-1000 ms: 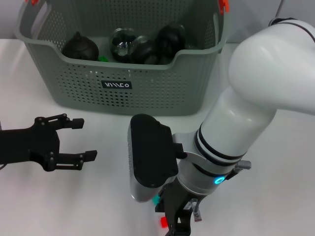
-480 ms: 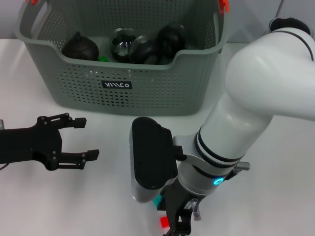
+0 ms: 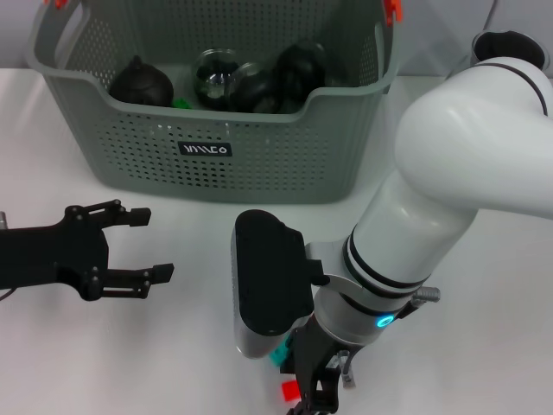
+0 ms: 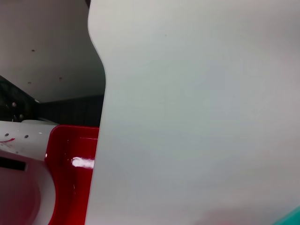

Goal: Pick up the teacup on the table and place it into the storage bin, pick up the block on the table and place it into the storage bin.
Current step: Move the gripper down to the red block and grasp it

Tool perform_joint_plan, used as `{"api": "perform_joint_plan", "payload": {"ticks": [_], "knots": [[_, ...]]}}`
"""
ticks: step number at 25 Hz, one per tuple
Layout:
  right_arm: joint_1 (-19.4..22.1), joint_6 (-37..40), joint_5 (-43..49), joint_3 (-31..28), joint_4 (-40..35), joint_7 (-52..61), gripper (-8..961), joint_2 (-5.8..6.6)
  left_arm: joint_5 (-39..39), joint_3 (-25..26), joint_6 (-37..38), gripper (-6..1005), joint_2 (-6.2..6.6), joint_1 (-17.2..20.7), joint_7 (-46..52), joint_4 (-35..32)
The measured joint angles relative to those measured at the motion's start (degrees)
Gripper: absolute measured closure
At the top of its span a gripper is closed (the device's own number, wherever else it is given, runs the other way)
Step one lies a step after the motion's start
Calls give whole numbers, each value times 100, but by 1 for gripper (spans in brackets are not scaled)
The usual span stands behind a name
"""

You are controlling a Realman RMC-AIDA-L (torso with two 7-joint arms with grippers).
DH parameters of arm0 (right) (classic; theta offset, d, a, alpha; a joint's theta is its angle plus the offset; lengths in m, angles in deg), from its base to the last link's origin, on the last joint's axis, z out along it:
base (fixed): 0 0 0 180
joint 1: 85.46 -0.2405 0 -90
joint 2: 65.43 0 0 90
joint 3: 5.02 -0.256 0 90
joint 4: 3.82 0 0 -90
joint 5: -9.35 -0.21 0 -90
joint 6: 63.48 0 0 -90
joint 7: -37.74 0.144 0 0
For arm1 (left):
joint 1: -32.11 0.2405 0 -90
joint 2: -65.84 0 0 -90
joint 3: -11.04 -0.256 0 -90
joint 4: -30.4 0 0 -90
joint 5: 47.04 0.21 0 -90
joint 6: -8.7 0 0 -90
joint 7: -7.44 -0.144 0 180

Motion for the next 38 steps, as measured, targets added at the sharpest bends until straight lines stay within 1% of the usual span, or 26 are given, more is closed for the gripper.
{"api": "perform_joint_plan", "payload": {"ticks": [5,7,18,34,38], "knots": [[0,-25,0,4,14,15,303,0,-2,-21,-20,94,-9,0,-1,5],[0,-66,0,8,22,21,551,0,-2,-23,-21,94,-9,0,-5,7],[-10,-173,0,48,82,-14,582,-9,-6,-3,-28,94,4,-5,-62,79],[-74,-186,0,55,211,-26,586,-9,-4,0,-46,94,8,-9,-79,88],[-79,-174,0,61,214,-26,632,-8,-3,0,-74,94,8,-17,-79,88]]}}
